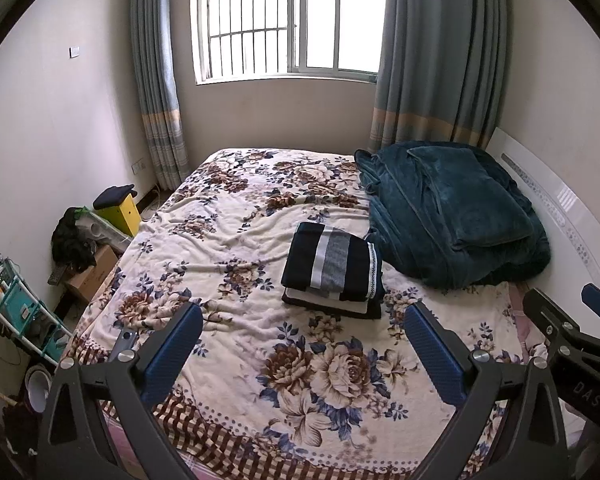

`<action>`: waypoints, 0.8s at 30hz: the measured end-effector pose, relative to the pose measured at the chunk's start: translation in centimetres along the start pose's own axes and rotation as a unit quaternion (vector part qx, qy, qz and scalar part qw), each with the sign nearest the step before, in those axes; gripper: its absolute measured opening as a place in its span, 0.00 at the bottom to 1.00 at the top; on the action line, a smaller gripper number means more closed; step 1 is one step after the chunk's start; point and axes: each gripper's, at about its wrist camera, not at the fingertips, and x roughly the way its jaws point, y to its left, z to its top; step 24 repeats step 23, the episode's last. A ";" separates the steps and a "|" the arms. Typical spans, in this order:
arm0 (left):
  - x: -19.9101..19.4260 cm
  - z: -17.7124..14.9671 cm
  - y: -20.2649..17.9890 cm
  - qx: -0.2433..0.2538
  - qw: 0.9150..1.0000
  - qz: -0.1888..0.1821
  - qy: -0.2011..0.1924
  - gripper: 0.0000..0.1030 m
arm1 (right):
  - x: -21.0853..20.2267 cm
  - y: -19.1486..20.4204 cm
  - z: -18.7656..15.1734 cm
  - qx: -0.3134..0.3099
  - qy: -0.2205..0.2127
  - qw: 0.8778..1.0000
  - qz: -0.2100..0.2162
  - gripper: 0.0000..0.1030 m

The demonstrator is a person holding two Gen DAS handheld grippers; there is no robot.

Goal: Fold small clothes

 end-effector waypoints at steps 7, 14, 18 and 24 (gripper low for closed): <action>-0.3 -0.1 -0.1 -0.002 1.000 0.002 -0.003 1.00 | 0.0 0.0 0.0 0.000 0.000 1.000 0.000 1.00; -0.3 -0.1 -0.3 -0.002 1.000 0.004 -0.002 1.00 | 0.0 0.0 0.0 0.000 -0.001 1.000 0.000 1.00; -0.4 -0.2 -0.3 -0.001 1.000 0.003 -0.003 1.00 | 0.0 -0.1 -0.1 0.000 0.000 1.000 0.000 1.00; -0.8 -0.2 -0.6 0.000 1.000 0.008 -0.010 1.00 | 0.0 0.0 -0.1 0.001 -0.001 1.000 -0.001 1.00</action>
